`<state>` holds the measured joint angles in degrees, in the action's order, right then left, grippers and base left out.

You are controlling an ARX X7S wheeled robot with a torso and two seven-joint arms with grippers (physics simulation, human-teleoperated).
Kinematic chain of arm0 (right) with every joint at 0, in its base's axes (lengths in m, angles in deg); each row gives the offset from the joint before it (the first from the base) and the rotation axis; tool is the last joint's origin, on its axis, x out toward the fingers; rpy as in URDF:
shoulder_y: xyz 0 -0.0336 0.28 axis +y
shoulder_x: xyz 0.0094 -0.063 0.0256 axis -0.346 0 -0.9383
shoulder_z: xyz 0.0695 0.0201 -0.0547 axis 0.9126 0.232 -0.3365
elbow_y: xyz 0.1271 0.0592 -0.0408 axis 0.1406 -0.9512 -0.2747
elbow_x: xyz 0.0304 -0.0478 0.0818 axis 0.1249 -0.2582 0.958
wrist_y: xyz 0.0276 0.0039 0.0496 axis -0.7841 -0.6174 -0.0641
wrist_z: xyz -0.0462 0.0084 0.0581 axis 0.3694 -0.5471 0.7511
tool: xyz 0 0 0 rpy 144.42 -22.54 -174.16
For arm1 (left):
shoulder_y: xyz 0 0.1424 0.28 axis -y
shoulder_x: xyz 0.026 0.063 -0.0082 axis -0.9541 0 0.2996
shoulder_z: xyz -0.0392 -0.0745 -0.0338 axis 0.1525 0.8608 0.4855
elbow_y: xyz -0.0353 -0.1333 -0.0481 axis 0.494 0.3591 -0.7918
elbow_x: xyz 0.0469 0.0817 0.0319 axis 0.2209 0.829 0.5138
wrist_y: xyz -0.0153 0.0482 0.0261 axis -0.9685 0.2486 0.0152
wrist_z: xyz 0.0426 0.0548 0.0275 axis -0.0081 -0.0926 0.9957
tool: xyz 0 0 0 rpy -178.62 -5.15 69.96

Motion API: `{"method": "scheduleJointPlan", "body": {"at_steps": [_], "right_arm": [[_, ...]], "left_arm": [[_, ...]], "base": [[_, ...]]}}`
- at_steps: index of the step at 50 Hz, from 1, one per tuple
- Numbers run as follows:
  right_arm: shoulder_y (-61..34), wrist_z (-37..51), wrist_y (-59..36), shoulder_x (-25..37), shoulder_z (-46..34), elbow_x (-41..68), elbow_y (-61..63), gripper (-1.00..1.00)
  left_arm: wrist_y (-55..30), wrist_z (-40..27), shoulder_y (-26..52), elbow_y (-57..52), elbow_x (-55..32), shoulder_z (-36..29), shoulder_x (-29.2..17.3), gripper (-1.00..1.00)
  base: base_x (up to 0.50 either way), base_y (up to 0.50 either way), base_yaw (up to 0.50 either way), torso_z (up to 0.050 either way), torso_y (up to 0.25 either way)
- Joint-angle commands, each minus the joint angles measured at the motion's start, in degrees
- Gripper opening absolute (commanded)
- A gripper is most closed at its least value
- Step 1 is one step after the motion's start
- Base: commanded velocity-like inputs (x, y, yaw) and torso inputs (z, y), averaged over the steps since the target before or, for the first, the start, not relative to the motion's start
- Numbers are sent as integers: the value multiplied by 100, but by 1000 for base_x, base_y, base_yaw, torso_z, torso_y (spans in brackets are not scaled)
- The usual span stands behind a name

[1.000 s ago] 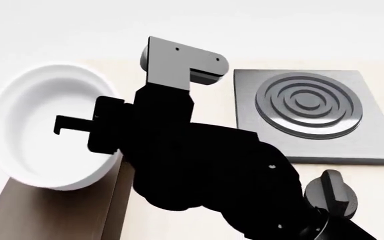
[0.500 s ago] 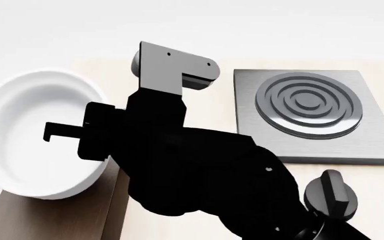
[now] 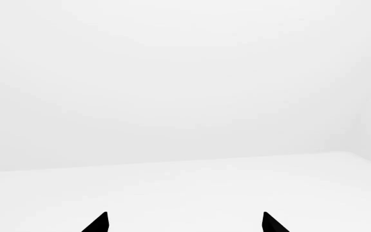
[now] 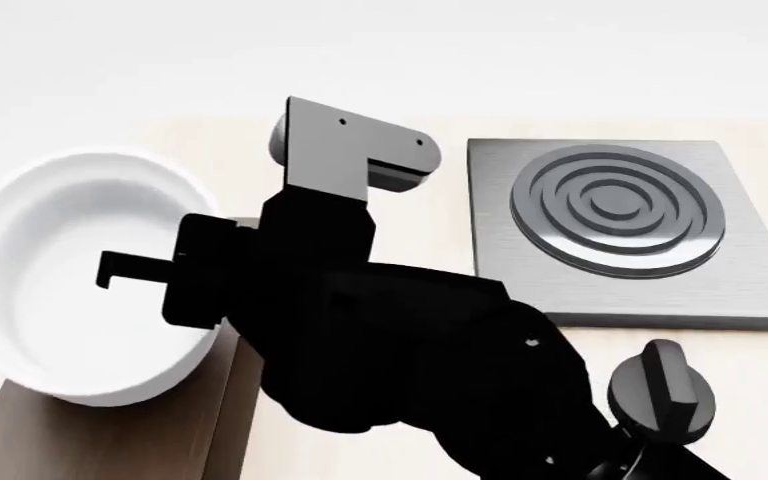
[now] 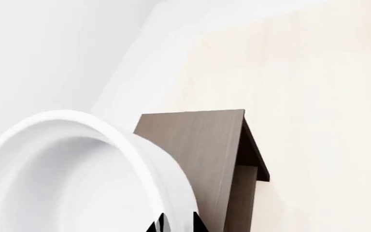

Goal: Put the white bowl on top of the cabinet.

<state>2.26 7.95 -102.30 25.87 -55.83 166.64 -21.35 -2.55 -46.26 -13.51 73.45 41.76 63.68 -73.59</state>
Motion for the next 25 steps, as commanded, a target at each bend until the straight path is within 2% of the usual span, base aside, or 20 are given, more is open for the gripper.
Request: {"method": "scheduleJointPlan", "body": {"at_steps": [1, 25], "right_arm": [[-19, -152, 59, -35, 45, -88, -122, -100], [-125, -708, -54, -166, -241, -313, -844, -100]], "left_arm": [[6, -5, -3, 6, 1, -5, -3, 100], [-16, -34, -6, -15, 29, -17, -18, 100]], "base": [[0, 0, 0, 0, 0], [0, 0, 0, 0, 0]]}}
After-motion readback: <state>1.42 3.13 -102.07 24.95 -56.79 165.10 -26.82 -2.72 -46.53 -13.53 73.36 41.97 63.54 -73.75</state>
